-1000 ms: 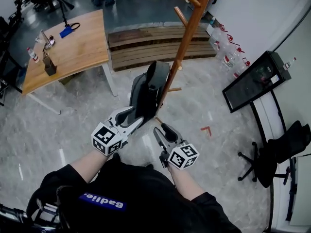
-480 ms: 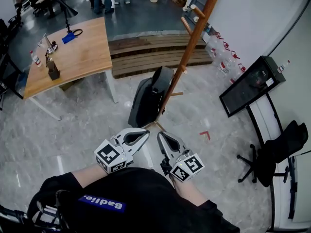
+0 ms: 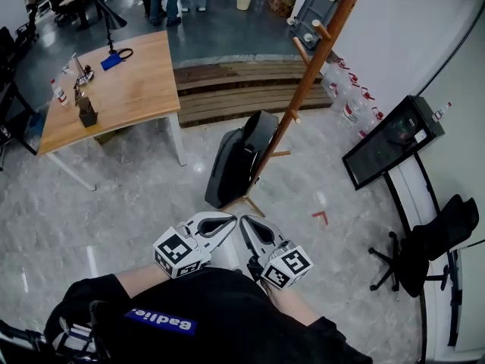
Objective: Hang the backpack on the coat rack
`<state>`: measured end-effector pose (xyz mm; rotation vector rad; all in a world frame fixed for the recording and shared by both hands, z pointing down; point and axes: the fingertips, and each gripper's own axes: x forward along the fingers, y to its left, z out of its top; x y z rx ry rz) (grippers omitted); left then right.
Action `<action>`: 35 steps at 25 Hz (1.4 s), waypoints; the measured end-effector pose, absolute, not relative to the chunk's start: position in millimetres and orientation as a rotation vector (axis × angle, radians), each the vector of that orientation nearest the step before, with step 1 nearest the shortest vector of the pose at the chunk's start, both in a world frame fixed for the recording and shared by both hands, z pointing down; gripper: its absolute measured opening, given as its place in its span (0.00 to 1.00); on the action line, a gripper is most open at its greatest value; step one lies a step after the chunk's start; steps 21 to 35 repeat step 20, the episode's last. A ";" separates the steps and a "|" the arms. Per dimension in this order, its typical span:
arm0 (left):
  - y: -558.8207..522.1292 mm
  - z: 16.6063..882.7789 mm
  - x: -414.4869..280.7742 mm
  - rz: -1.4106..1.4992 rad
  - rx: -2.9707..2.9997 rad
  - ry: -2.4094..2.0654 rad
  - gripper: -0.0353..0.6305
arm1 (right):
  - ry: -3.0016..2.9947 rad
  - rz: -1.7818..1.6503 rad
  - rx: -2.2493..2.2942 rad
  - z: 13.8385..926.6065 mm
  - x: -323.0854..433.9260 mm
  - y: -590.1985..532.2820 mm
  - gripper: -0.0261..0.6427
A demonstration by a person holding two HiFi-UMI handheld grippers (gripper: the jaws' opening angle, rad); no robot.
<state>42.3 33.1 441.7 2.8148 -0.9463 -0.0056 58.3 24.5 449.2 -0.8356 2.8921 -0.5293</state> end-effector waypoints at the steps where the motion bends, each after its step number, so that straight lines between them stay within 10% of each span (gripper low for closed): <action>1: 33.6 441.7 41.4 -0.004 2.814 -0.948 0.07 | 2.896 -0.525 -0.830 448.1 56.4 25.2 0.05; 35: 43.1 444.9 33.3 0.009 2.801 -0.989 0.07 | 2.922 -0.521 -0.795 449.3 48.7 35.2 0.05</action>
